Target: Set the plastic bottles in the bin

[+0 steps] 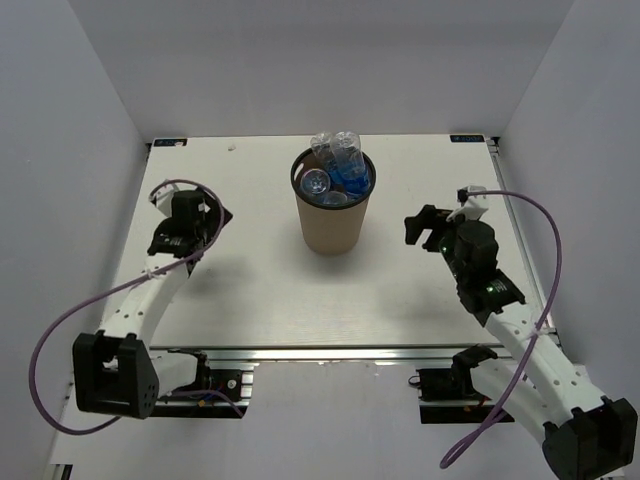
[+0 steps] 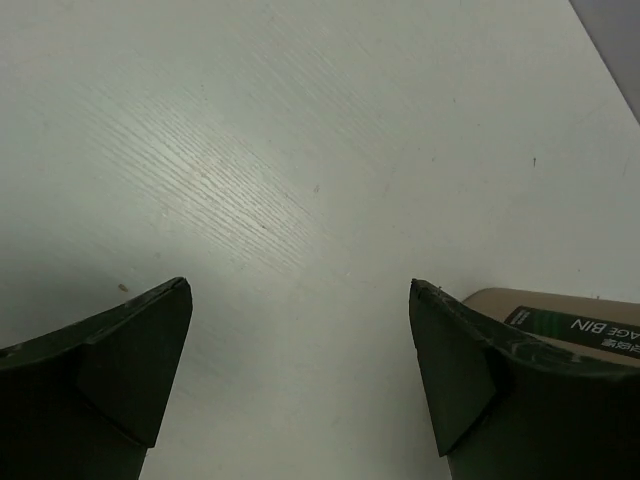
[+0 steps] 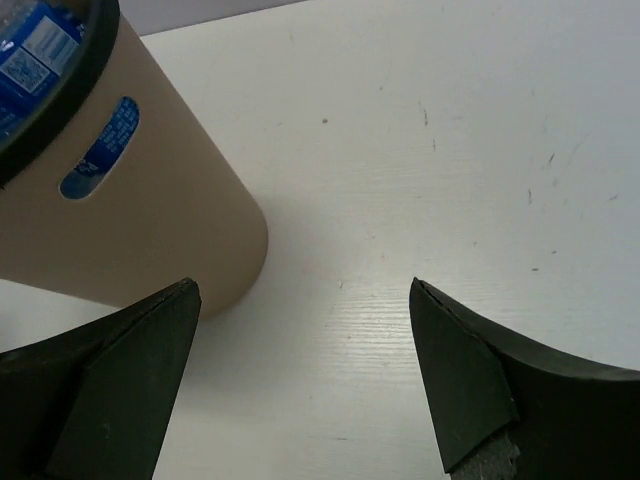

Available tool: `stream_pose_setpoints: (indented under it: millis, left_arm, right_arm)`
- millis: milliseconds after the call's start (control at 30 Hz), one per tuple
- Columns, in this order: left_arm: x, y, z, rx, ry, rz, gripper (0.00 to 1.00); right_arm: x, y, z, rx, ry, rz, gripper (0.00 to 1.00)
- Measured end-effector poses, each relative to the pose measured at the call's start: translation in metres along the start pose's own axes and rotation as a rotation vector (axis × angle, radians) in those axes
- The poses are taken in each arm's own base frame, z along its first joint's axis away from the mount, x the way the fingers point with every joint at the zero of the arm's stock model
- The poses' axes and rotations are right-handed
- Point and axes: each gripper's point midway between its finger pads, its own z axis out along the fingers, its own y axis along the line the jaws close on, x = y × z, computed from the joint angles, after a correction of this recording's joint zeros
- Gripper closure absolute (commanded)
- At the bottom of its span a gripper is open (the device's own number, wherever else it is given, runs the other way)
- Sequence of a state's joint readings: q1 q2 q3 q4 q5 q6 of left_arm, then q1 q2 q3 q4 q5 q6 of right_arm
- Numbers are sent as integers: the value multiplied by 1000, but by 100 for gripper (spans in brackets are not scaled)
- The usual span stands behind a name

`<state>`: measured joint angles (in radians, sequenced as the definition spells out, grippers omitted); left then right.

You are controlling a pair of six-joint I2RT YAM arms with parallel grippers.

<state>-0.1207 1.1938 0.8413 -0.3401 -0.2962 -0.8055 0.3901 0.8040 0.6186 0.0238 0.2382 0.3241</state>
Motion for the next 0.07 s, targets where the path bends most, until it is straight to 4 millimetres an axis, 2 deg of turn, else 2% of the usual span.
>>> stream_pose_setpoints:
  millis: [67]
  left_arm:
    - [-4, 1, -5, 1, -15, -11, 2]
  right_arm:
    - [8, -1, 1, -1, 17, 13, 10]
